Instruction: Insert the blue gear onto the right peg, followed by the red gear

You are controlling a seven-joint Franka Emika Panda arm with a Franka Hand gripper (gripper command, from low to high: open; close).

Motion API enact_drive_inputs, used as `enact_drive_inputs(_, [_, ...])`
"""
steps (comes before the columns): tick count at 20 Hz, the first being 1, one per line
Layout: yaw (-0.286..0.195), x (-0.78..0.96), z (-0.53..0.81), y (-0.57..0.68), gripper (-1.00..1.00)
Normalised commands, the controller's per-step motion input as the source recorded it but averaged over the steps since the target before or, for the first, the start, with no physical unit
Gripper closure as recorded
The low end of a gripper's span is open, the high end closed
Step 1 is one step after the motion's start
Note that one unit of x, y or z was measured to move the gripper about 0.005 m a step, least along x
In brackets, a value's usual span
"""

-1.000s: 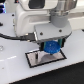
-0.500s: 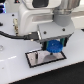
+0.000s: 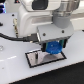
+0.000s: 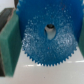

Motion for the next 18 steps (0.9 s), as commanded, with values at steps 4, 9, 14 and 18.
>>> enact_drive_inputs(4, [0.0, 0.07, 0.35, -0.05, 1.0])
enact_drive_inputs(9, [0.0, 0.06, 0.24, -0.12, 1.0])
enact_drive_inputs(14, [0.0, 0.21, 0.02, -0.1, 1.0])
enact_drive_inputs(18, [0.0, 0.24, -0.08, -0.09, 1.0])
